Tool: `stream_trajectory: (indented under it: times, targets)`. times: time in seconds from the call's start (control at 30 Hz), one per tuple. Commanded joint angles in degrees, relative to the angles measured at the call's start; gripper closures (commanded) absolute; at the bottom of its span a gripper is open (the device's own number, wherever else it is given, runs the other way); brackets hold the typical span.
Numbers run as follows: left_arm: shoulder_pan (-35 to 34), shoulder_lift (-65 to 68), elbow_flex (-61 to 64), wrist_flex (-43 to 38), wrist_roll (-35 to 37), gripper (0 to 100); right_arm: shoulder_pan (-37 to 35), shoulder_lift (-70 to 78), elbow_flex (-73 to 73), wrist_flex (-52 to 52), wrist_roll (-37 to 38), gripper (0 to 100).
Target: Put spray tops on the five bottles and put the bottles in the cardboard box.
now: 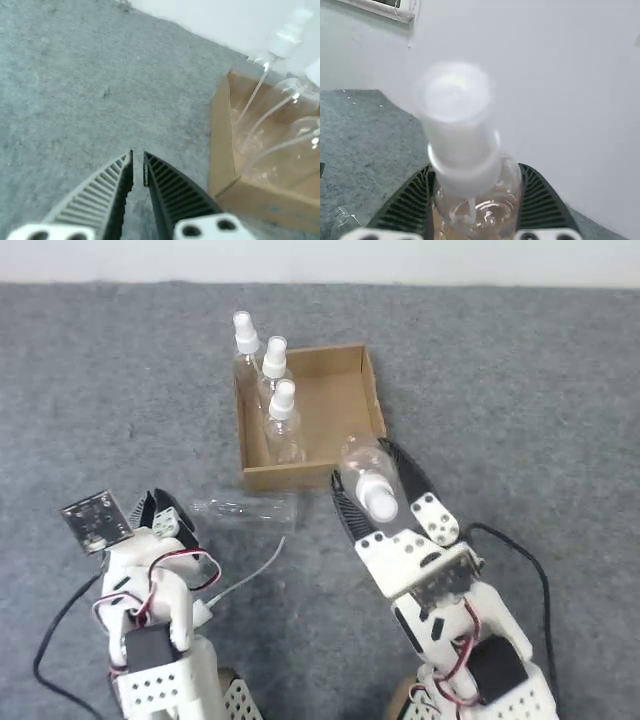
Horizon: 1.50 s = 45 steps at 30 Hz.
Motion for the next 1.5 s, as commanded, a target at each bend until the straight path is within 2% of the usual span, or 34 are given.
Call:
stream_trajectory:
  times: [0.0,0.3,0.87,1.47]
  targets:
    - [0.35,-0.88,-0.75,5.71,-0.35,97,0.48,14.02,-7.47,-7.43,1.14,94.7]
    - [0.35,-0.97,-0.75,9.67,-0.18,97,3.91,41.27,-21.01,-16.13,0.70,94.7]
    - [0.35,-1.05,-0.75,9.67,-0.09,97,12.35,88.40,-54.77,-17.98,-13.98,94.7]
    - [0.26,-1.14,-0.75,9.76,-0.09,97,12.88,112.66,-75.16,-18.07,-14.51,94.7]
